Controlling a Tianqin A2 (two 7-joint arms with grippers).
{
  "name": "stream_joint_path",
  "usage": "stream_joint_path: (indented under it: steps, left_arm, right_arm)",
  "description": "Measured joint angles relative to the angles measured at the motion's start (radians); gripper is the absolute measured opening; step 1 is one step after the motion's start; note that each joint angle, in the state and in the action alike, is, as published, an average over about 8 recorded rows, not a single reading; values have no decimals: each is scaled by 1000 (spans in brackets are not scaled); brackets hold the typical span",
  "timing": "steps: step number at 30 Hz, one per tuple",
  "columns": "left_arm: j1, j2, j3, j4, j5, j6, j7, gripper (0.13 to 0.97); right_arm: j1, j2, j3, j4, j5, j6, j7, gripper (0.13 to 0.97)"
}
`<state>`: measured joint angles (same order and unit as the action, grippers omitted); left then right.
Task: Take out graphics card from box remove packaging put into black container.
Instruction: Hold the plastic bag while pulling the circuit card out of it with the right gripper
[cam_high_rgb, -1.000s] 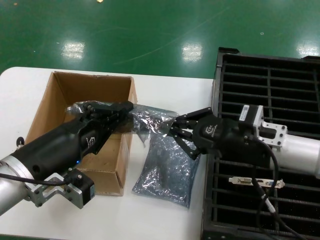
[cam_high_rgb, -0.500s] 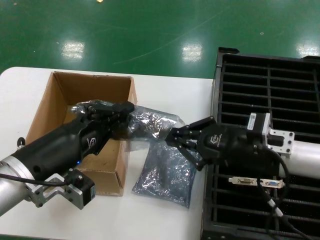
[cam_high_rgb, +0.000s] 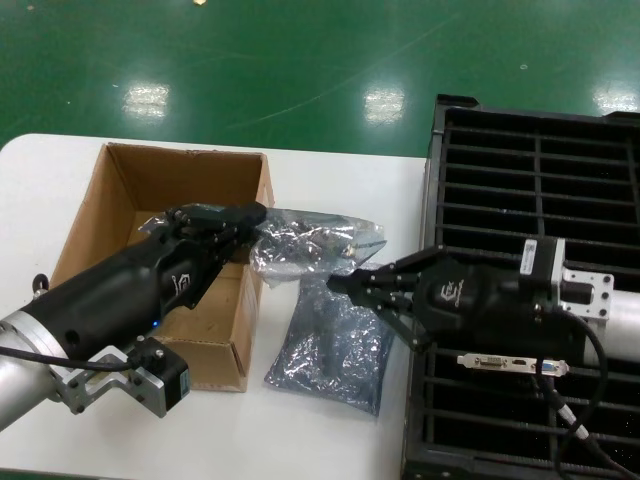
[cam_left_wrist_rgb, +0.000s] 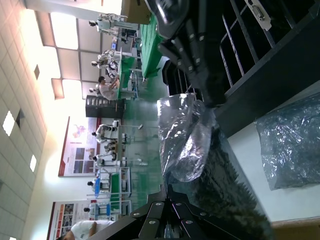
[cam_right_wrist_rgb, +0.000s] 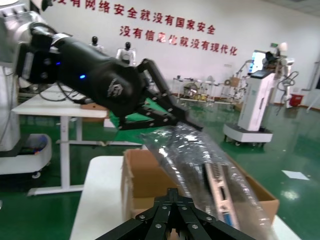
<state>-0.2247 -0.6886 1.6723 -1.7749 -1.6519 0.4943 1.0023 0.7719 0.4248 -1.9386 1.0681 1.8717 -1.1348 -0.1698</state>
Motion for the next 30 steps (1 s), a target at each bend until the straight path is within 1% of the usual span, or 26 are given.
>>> stream_joint_path:
  steps: [8, 24, 30]
  left_arm:
    - [0, 0, 0, 0, 0, 0, 0, 140]
    - [0, 0, 0, 0, 0, 0, 0, 140]
    - [0, 0, 0, 0, 0, 0, 0, 140]
  right_arm:
    - [26, -23, 12, -37, 3, 23, -1, 134]
    - [94, -108, 25, -175, -16, 105, -6, 134]
    - [90, -130, 22, -187, -27, 127, -2, 134]
